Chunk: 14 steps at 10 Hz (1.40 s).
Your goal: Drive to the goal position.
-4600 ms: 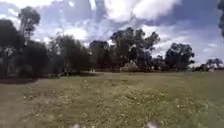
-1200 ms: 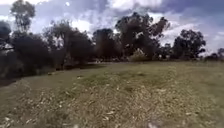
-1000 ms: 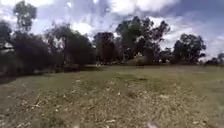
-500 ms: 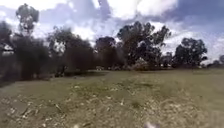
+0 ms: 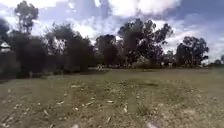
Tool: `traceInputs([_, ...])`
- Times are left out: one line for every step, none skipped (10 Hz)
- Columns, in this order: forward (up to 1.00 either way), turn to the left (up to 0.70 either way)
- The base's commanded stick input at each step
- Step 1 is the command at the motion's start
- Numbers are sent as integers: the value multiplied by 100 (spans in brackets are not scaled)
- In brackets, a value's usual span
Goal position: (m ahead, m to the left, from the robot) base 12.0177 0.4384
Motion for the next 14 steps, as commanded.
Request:
traceInputs([70, 0])
traceInputs([70, 0])
traceInputs([70, 0])
traceInputs([70, 0])
traceInputs([70, 0])
traceInputs([70, 0])
traceInputs([70, 0])
traceInputs([70, 0])
traceInputs([70, 0])
traceInputs([70, 0])
traceInputs([70, 0])
traceInputs([70, 0])
traceInputs([70, 0])
traceInputs([70, 0])
